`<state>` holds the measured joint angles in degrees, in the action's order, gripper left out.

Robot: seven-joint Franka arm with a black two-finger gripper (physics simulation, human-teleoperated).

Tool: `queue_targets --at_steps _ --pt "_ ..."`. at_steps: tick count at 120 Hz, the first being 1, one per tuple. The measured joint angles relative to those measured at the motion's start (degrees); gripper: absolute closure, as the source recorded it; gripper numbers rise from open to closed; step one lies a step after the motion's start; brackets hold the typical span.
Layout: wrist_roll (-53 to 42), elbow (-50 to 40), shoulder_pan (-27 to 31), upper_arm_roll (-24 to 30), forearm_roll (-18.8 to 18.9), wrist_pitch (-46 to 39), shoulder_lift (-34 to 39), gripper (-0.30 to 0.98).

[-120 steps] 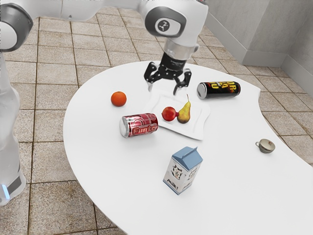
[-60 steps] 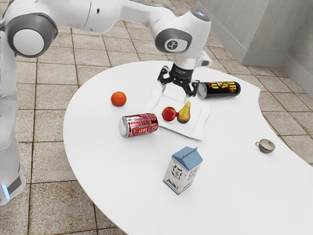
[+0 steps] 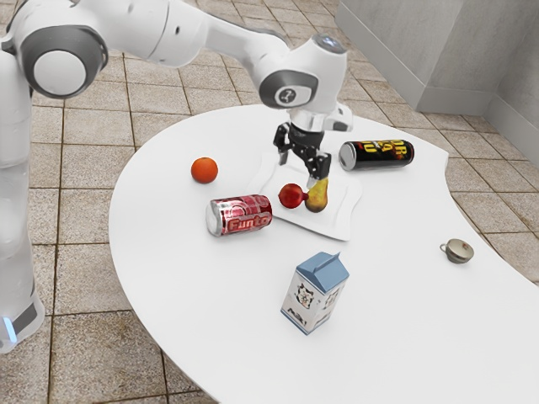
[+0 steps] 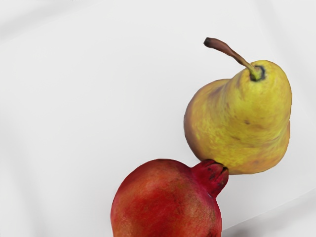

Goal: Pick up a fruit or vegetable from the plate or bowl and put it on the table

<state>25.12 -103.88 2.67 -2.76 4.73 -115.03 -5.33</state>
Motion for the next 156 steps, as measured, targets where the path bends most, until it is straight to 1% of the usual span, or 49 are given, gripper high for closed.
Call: queue_targets --at_steps 12,30,65,101,124,156 --pt "-3.2 -0.5 0.9 0.0 -0.2 -1.4 -0.5 0.0" --pt "-7.0 -2.3 0.4 -0.1 -0.5 -3.4 -0.3 0.0" --pt "-12.1 -5.3 0.3 -0.1 -1.5 -7.2 -0.9 0.0" --pt "-15.4 -5.5 0.7 -0.1 -1.8 -10.1 -1.8 0.0" --pt "-16.7 -7.8 0.8 -0.1 -2.5 -11.7 -1.8 0.0" --pt "-18.0 -8.1 1.0 -0.1 -2.7 -13.6 -3.0 0.01"
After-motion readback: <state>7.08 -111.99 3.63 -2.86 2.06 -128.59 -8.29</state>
